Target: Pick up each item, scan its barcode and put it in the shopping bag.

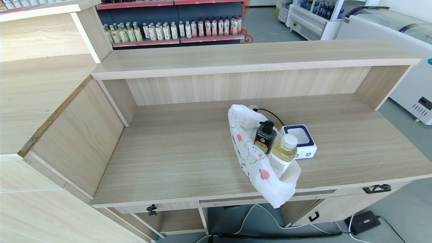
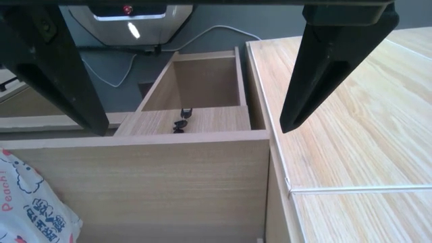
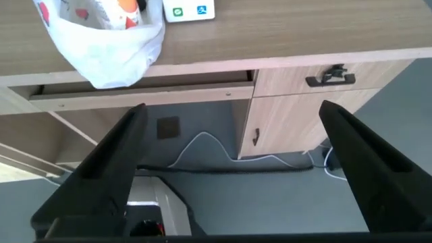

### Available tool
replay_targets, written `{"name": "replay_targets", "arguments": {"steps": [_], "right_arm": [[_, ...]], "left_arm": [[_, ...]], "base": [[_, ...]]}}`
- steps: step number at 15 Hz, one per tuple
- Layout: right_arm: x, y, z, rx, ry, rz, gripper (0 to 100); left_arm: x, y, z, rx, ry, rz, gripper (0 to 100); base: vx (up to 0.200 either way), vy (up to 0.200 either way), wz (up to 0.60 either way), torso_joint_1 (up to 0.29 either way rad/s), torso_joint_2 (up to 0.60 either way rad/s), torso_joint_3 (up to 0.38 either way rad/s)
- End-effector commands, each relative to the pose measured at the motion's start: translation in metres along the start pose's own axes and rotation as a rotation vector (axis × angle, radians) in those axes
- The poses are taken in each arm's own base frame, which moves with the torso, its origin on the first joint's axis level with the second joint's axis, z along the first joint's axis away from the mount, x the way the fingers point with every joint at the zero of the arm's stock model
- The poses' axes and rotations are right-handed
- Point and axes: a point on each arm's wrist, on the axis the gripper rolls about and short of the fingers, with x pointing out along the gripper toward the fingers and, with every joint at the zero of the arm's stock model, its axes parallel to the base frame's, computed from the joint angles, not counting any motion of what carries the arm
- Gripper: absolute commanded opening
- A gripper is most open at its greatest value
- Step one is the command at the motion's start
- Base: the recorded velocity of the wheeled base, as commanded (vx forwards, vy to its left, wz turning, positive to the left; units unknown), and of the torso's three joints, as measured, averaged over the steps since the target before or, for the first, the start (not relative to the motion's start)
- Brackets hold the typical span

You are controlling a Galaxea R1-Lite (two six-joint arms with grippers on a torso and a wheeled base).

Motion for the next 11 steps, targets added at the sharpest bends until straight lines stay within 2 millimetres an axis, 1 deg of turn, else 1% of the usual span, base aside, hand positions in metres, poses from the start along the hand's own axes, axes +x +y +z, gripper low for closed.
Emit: {"name": "replay_targets", "arguments": {"steps": [1,11], "right_arm": [[-0.0047,0.0,-0.0021,0.0,-0.062,0.007,100],[-0.0047,-0.0001,-0.0023,-0.001,-0.06,0.004,100]], "left_arm": [[0.0,0.0,-0.0003,0.0,0.001,0.0,100],[-0.0001,0.0,0.0003,0.0,-0.002,0.0,100]], "base": [[0.0,0.0,0.0,0.0,0.0,0.0],[0.0,0.0,0.0,0.0,0.0,0.0]]}}
